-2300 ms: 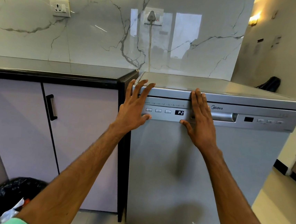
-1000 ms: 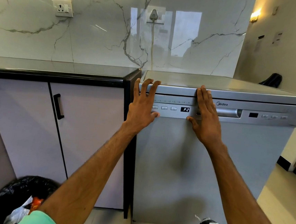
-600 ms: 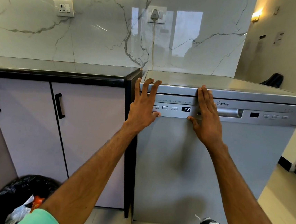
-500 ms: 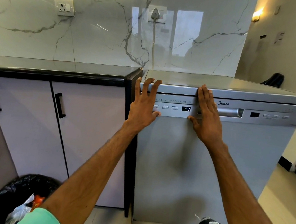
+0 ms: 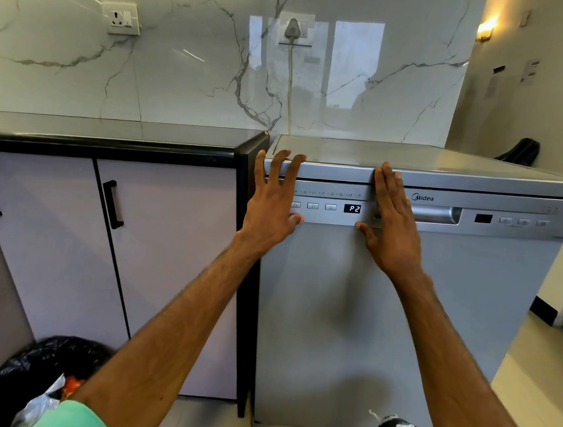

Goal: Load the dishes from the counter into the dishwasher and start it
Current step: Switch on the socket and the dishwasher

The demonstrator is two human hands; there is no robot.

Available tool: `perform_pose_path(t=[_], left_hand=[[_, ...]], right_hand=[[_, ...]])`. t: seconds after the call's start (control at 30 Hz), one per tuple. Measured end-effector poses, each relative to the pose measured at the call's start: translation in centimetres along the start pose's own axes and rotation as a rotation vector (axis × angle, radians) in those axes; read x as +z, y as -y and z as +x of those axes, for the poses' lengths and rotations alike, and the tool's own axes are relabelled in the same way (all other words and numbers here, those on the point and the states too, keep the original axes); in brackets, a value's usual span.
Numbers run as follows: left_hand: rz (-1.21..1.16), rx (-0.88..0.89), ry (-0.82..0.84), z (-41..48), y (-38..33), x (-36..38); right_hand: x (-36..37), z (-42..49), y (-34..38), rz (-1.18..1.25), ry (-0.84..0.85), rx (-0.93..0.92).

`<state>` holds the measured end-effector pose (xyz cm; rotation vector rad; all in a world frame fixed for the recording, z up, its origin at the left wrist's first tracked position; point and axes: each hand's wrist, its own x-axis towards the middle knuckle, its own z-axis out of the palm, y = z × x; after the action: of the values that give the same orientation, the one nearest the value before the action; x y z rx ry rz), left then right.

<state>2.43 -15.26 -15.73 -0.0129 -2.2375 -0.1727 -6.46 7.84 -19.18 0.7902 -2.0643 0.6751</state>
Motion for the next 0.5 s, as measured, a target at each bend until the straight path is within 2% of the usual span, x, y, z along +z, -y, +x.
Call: perform_pose_path(t=[0.3, 0.5], left_hand=[[0.191, 0.121, 0.003, 1.2, -0.4, 0.6], [0.064, 0.200, -0.069, 1.5, 0.0, 1.0]], right_hand=[[0.1, 0.2, -0.1, -0.005, -0.028, 0.013], [0.2, 0.3, -0.5, -0.027, -0.046, 0.002]])
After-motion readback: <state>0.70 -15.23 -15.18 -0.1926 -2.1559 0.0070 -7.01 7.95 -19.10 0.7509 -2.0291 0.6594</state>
